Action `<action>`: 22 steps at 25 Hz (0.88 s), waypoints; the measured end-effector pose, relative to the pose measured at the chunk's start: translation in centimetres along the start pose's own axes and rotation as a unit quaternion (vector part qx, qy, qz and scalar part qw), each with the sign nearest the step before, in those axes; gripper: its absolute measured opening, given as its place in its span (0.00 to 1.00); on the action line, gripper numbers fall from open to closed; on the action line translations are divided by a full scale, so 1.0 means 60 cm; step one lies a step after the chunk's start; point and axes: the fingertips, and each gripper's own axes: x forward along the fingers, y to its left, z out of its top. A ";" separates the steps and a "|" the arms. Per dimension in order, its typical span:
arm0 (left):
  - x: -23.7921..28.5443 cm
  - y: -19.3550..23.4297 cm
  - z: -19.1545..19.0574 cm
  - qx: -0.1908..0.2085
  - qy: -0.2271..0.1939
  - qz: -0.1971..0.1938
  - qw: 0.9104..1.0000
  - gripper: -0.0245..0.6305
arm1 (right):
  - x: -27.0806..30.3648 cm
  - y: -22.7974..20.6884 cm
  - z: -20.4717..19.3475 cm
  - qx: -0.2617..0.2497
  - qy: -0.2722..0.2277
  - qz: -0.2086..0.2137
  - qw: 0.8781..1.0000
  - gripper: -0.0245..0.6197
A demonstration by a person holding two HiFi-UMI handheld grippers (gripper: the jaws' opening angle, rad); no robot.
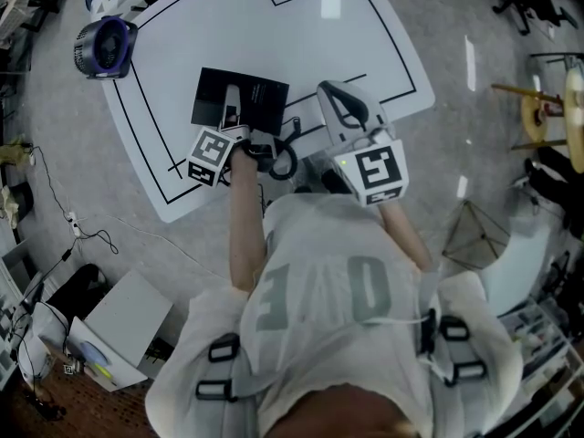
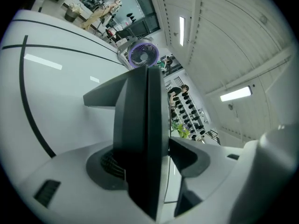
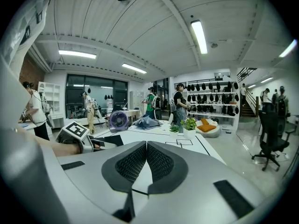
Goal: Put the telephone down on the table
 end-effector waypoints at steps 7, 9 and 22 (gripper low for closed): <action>-0.011 0.016 0.009 -0.018 -0.025 0.030 0.999 0.49 | -0.001 0.002 0.000 0.002 -0.006 -0.003 1.000 0.05; -0.018 0.018 0.012 -0.021 -0.033 0.040 0.998 0.49 | -0.005 0.003 0.000 -0.002 -0.004 0.001 1.000 0.05; -0.042 0.018 0.019 -0.034 -0.053 0.040 0.997 0.50 | -0.024 0.014 0.000 -0.008 -0.007 0.010 1.000 0.05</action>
